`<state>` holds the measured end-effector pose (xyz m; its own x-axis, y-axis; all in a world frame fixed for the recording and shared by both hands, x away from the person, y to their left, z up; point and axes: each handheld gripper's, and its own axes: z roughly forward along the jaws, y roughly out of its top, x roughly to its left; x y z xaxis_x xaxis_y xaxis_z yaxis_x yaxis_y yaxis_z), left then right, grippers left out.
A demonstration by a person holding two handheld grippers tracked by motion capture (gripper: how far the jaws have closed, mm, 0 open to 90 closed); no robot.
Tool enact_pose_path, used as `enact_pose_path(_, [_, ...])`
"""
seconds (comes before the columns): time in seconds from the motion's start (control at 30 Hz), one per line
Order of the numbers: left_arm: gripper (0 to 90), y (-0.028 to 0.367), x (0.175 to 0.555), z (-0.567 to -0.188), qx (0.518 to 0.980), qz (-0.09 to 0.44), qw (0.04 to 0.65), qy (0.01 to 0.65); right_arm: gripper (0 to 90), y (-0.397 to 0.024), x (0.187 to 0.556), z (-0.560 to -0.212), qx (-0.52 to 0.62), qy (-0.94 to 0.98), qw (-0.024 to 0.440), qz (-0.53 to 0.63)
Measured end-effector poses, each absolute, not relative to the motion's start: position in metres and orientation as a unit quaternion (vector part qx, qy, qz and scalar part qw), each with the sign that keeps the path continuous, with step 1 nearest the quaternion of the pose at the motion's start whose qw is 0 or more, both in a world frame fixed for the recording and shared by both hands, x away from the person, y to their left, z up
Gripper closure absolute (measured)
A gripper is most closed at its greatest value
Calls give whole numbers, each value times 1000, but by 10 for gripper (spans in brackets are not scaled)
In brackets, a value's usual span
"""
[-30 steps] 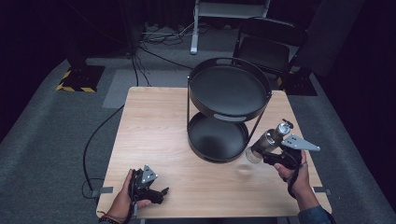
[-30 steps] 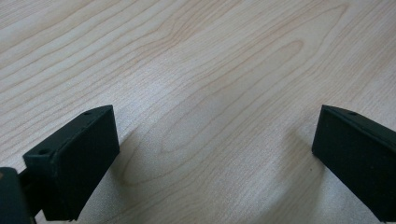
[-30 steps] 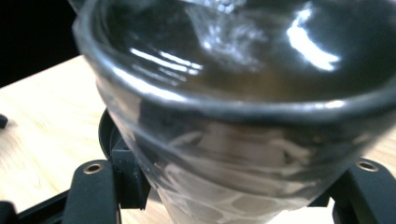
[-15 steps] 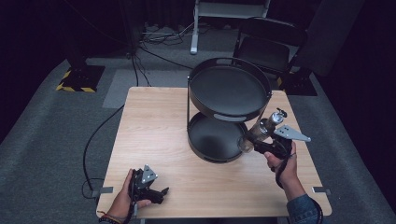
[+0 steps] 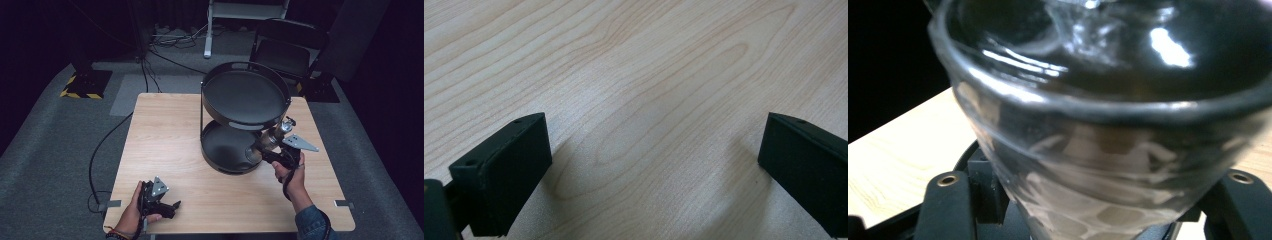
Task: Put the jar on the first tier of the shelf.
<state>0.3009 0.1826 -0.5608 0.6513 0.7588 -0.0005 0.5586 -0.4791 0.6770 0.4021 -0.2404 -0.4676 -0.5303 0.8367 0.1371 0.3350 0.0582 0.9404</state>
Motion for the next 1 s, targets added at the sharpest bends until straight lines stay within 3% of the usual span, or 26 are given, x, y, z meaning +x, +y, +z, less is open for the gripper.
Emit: enact_pose_path(1.0, [4, 183, 301, -561, 847, 151, 330, 389, 345, -210, 414, -502, 436, 698, 245, 513])
